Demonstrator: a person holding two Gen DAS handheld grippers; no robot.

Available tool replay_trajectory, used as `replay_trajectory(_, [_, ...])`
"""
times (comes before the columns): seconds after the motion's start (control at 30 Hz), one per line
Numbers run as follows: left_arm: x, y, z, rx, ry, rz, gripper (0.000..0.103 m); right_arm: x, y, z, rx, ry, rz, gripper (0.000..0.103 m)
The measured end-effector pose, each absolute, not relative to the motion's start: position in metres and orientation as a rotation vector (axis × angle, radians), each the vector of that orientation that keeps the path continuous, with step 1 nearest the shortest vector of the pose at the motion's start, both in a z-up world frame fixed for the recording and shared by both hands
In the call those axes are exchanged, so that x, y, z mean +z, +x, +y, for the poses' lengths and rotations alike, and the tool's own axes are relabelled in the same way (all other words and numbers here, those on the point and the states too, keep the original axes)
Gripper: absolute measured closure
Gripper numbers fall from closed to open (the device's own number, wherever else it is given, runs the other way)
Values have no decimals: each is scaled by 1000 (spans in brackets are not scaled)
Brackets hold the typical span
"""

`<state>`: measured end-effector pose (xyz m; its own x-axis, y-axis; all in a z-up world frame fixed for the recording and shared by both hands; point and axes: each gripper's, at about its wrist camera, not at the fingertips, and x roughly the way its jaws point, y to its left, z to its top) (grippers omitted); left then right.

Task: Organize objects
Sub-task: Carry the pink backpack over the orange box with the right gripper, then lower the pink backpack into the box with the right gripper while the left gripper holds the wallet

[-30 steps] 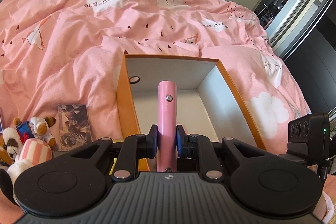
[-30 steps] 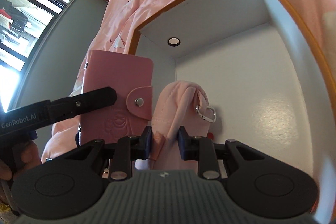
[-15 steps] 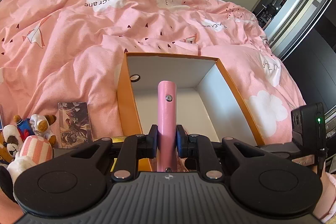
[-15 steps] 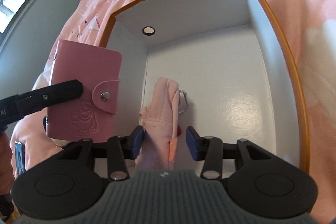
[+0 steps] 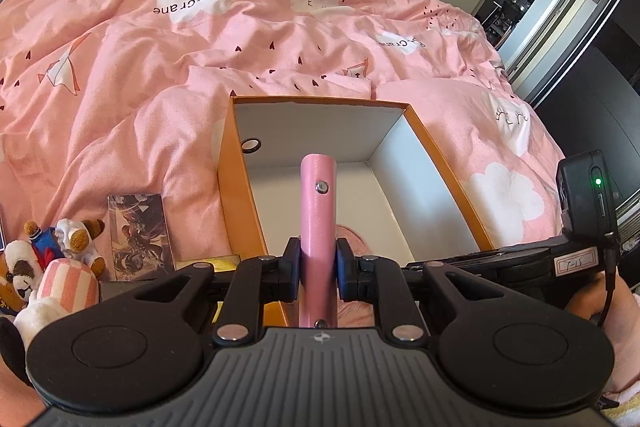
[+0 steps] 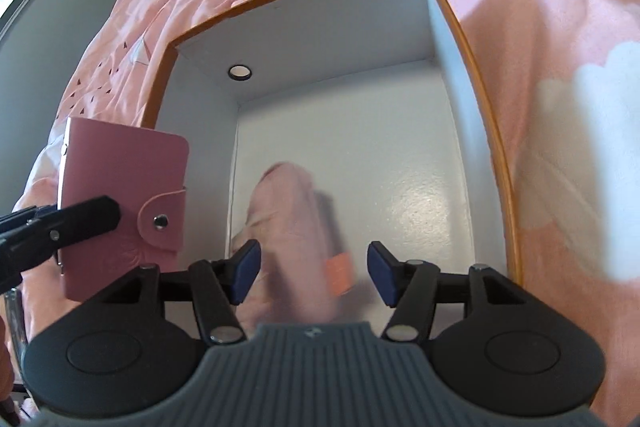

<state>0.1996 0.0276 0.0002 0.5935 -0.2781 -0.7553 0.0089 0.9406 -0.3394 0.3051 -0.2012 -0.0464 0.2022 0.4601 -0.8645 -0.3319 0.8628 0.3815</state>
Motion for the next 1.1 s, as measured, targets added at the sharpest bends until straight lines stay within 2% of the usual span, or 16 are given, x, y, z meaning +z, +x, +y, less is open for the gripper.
replay_trajectory(0.27, [-3, 203, 16, -192, -263, 942, 84, -60, 309, -180, 542, -78, 1268, 41])
replay_trajectory(0.4, [-7, 207, 12, -198, -229, 964, 84, -68, 311, -168, 551, -206, 1277, 35])
replay_trajectory(0.5, [-9, 209, 7, -205, -221, 974, 84, -78, 311, -164, 533, -264, 1281, 42])
replay_trajectory(0.53, [-10, 209, 7, -206, -219, 978, 84, -80, 312, -167, 541, -239, 1287, 50])
replay_trajectory(0.57, [-11, 210, 6, -204, -215, 982, 84, -81, 314, -170, 549, -205, 1305, 52])
replay_trajectory(0.63, [-13, 211, 4, -198, -204, 990, 84, -81, 315, -175, 546, -184, 1295, 67])
replay_trajectory(0.67, [-14, 212, 2, -193, -192, 993, 84, -81, 314, -178, 549, -181, 1286, 70])
replay_trajectory(0.73, [-15, 212, -1, -183, -165, 996, 84, -79, 311, -181, 555, -178, 1262, 86])
replay_trajectory(0.83, [-17, 214, -7, -176, -126, 1005, 84, -69, 303, -188, 564, -169, 1208, 92])
replay_trajectory(1.1, [-29, 220, -32, -179, -89, 1075, 84, -21, 289, -213, 457, -243, 978, 93])
